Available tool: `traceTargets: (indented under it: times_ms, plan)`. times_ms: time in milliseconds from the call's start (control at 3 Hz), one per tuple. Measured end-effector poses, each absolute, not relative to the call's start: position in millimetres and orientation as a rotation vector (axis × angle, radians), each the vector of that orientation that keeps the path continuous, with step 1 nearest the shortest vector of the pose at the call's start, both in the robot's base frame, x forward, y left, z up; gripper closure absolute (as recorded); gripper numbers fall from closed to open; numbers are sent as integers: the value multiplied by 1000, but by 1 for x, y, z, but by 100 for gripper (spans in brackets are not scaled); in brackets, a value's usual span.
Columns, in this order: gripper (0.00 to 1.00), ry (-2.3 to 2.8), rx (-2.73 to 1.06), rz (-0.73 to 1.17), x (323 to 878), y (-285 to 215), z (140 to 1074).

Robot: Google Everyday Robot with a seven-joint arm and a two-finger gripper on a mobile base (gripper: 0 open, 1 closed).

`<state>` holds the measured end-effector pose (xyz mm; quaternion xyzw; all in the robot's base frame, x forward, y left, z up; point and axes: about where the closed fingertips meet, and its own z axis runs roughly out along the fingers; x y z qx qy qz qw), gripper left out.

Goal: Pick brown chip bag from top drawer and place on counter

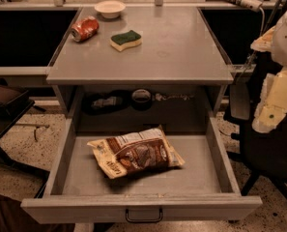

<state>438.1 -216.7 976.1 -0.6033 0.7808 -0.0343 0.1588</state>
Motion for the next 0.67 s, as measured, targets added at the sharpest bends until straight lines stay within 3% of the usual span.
traceTargets:
  times_ms: [667]
  plan:
    - [0,2246,-1669,-43,440,-212,964]
